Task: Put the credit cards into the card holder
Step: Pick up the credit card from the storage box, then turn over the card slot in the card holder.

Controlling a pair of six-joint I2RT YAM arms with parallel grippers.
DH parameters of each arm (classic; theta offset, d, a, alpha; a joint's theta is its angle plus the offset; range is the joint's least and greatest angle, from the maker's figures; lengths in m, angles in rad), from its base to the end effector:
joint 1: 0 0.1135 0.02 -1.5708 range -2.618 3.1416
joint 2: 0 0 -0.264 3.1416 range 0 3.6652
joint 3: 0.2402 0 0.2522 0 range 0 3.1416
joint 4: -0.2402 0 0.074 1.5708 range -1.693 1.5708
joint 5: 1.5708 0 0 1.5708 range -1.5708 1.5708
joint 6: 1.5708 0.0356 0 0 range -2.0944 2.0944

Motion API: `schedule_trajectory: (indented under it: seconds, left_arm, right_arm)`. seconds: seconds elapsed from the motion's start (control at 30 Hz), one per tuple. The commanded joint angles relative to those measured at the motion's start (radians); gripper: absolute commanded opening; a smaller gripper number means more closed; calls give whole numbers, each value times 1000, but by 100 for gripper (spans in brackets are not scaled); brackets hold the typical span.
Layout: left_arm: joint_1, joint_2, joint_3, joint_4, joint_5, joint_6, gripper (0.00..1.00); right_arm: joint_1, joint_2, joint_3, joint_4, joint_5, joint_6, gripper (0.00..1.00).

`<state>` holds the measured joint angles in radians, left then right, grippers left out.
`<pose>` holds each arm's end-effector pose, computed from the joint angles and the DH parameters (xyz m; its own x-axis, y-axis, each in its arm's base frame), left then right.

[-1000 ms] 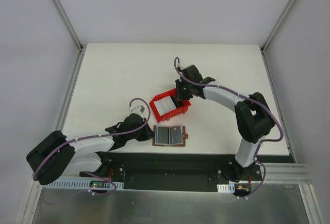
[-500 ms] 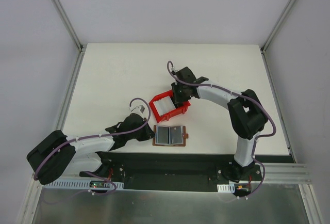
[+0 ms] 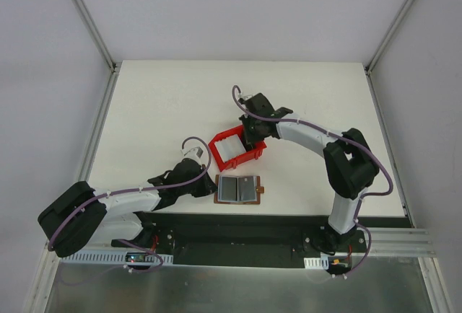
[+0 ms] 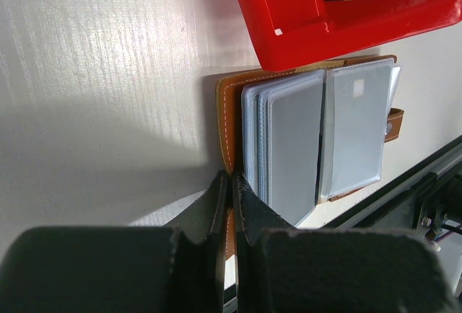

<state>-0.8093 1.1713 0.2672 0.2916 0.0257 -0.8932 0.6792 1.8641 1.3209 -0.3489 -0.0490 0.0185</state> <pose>0.1412 -0.1495 0.1383 -0.8237 -0.2646 -0.5014 0.1537 0.7471 -0.6467 0.3147 0.2563 0.2057 -0.6176 -0.4749 -0.6270 -0.6400 0.7668 0.0497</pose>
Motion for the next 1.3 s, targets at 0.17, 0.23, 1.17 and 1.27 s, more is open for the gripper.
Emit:
schedule_trajectory:
  seconds: [0.17,0.23,1.17,1.27]
  left_arm:
    - [9,34,-13,-97,-1,34,0]
    - [9,42,-8,-98,3,37,0]
    - [9,33,-13,-100,13,30,0]
    - [9,33,-13,-100,11,24,0]
  right_arm:
    - [69,-172,34,-65,217,-20,0]
    - [95,-163,76,-126,290,50,1]
    - [313,-22,328,-525,897,422,0]
    - [318,-29,340,-564,945,465,0]
